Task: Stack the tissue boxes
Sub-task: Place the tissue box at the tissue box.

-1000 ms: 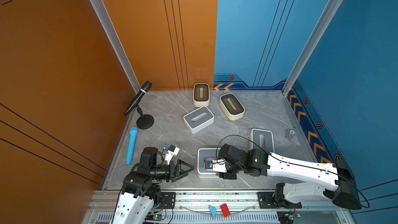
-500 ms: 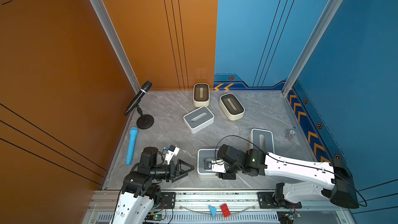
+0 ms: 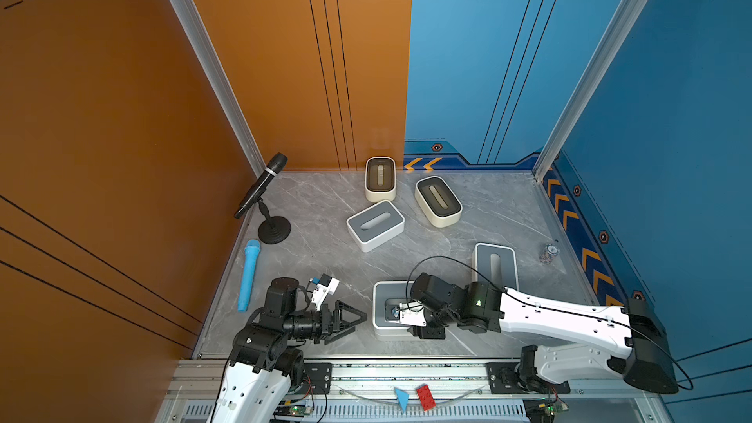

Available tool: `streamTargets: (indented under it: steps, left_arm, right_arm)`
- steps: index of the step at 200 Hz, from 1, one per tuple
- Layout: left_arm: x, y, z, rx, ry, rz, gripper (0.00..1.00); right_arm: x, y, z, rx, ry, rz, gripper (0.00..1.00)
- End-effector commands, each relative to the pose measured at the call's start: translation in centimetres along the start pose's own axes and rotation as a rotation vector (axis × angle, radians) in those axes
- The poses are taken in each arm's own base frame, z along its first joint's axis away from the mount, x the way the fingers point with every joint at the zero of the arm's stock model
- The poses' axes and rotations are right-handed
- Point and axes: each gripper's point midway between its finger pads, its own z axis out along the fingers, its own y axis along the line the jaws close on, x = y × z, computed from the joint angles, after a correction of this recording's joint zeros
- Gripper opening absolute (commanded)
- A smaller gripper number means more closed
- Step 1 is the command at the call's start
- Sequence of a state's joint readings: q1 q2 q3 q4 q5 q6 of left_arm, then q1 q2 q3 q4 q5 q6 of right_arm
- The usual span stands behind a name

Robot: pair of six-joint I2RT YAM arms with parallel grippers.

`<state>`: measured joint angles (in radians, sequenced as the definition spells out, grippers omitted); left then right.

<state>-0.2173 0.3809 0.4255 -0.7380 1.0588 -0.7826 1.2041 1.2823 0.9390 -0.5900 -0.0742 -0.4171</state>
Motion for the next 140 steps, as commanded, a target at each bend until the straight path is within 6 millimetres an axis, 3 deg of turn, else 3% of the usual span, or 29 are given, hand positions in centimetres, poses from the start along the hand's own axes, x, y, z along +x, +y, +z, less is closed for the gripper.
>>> streamTargets:
  steps: [1, 140]
  left_arm:
    - [0.39, 0.70, 0.23, -0.009, 0.020, -0.009, 0.98]
    - [0.32, 0.65, 0.19, -0.009, 0.017, -0.006, 0.98]
  right_arm:
    - [-0.53, -0.61, -0.26, 0.027, -0.036, 0.018, 0.36]
    - [-0.38, -0.49, -0.36, 0.017, -0.040, 0.010, 0.39]
